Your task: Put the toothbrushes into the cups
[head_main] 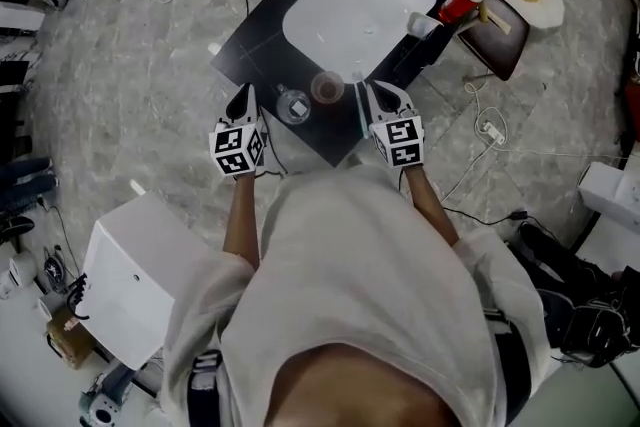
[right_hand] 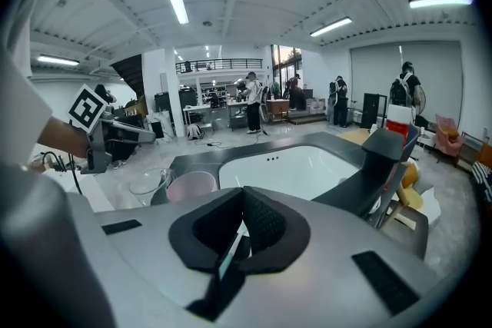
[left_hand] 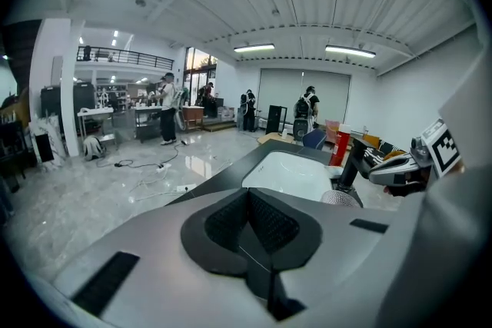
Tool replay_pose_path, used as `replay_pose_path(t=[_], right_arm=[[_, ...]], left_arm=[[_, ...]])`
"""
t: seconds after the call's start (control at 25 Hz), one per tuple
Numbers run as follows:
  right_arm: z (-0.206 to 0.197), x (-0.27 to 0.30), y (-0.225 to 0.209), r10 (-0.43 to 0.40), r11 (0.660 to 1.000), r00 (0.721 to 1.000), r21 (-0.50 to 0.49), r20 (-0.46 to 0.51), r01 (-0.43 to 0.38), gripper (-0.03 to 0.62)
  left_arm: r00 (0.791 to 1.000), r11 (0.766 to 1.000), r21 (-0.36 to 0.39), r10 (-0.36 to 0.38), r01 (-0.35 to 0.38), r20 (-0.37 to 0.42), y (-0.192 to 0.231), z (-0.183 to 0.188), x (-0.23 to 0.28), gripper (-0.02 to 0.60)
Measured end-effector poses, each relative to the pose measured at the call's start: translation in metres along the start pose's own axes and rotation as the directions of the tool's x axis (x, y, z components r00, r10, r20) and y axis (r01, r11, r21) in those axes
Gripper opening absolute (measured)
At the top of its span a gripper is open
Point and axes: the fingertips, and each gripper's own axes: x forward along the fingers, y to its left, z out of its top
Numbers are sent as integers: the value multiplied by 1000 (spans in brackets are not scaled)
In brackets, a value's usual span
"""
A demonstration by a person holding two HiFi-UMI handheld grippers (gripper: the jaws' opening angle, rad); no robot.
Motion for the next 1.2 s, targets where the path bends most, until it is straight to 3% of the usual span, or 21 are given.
replay_pose_path(t=[0.28, 1.0, 1.2], right_arm=[[-16, 20, -15, 27, 1000, 998, 3, -53, -27, 13], [-71, 36, -5, -13, 1000, 972, -8, -234, 11, 14], [-85, 46, -5, -1, 1000, 956, -30, -293, -8, 79]], left_arm=[[999, 999, -17, 27, -28, -24, 1, -9, 13, 28], [996, 999, -29, -46, 44, -78, 9, -44, 17, 28], [994, 998, -37, -55, 52, -90, 10, -54, 15, 28]])
